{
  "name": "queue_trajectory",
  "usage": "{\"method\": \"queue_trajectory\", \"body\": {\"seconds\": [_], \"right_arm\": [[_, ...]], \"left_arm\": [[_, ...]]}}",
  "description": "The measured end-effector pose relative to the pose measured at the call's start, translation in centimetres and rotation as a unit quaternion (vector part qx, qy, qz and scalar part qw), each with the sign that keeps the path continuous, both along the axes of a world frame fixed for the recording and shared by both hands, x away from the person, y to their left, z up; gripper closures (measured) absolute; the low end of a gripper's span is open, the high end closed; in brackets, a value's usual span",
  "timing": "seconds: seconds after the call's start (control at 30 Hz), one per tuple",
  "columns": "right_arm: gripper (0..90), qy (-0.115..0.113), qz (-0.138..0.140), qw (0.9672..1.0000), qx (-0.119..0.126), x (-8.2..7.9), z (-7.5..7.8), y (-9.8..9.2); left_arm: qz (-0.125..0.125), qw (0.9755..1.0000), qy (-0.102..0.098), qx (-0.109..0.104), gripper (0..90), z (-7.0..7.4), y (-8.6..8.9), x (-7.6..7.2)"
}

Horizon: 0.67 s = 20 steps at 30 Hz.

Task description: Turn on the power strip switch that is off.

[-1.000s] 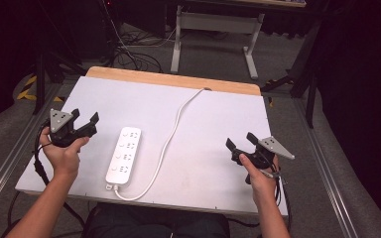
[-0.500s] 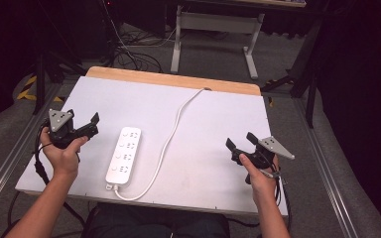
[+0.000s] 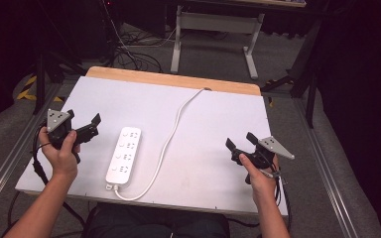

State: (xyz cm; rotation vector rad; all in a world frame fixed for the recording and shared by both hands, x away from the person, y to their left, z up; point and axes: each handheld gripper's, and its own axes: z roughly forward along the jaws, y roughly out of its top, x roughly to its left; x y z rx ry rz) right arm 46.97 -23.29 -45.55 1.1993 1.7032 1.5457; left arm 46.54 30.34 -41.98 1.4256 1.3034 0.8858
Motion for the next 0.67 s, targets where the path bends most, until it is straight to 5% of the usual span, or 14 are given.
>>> {"method": "queue_trajectory", "body": {"seconds": [0.67], "right_arm": [[10.6,0.002,0.001,1.0,0.001,0.02,-0.01,0.01]], "left_arm": [[0.014,0.9998,0.001,0.013,10.2,-0.2,0.24,-0.05]]}}
